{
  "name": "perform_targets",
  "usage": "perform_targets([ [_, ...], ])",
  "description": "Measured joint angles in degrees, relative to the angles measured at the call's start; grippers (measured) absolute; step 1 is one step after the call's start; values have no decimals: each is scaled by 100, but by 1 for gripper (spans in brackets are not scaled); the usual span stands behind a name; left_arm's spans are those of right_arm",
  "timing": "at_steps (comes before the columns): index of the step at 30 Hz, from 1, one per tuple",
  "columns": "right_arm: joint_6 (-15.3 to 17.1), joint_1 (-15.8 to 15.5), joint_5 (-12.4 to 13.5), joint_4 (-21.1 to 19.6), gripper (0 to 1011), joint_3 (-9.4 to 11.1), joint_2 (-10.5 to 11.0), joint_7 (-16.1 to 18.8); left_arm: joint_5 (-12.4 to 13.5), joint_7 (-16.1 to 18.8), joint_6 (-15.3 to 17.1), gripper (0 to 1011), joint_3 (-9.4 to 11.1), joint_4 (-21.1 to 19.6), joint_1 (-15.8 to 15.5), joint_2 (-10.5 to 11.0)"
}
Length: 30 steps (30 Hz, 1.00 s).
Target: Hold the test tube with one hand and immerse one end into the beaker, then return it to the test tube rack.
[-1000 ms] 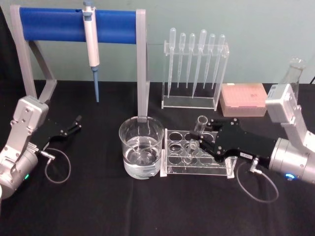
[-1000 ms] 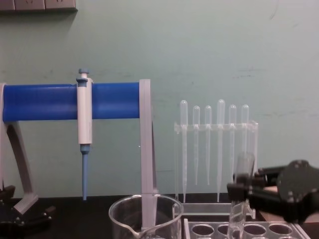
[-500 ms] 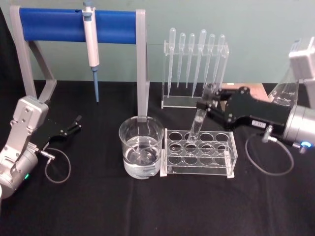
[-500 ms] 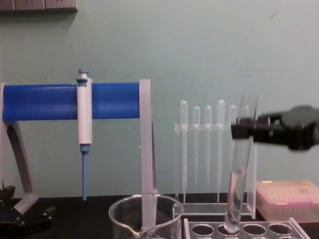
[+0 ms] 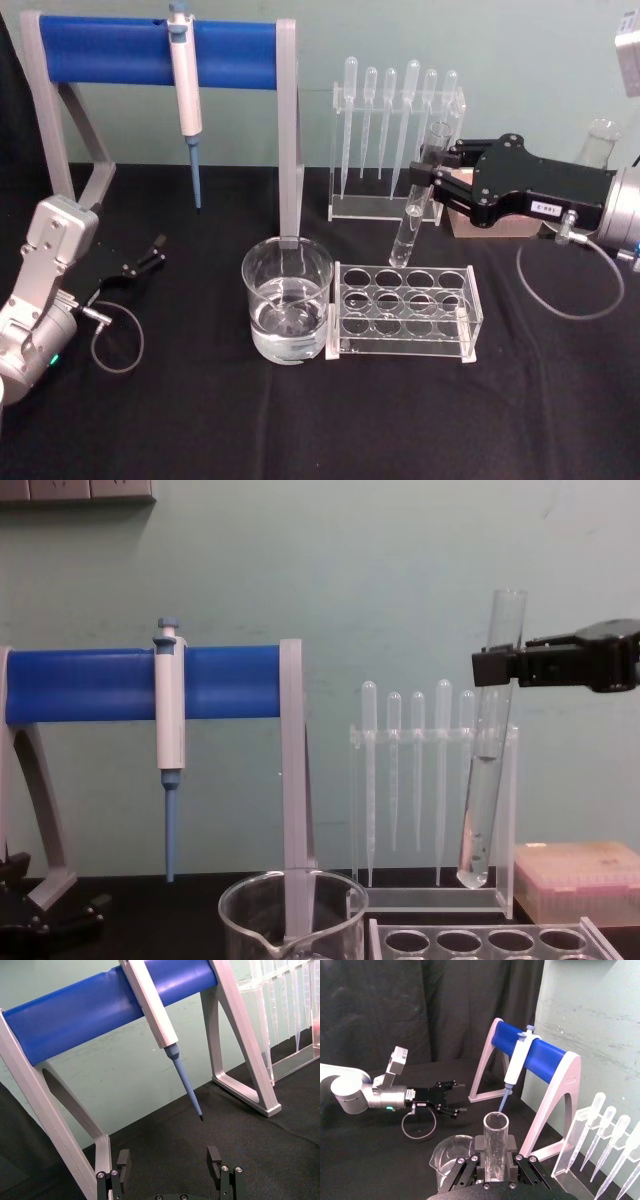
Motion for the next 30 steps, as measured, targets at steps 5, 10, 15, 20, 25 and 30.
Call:
perform_targets([
  [5,100,150,87,13,241,-60,71,54,0,0,0,1000,0,0,0,0],
  [10,132,245,177,-18,241,-113,162,92,0,0,0,1000,0,0,0,0],
  [15,134,286,232,-71,241,-168,238,96,0,0,0,1000,0,0,0,0],
  [20,134,288,233,-70,241,-166,232,95,0,0,0,1000,0,0,0,0],
  [25,135,290,233,-66,241,-161,228,94,0,0,0,1000,0,0,0,0],
  [30,138,290,232,-62,241,-159,226,93,0,0,0,1000,0,0,0,0],
])
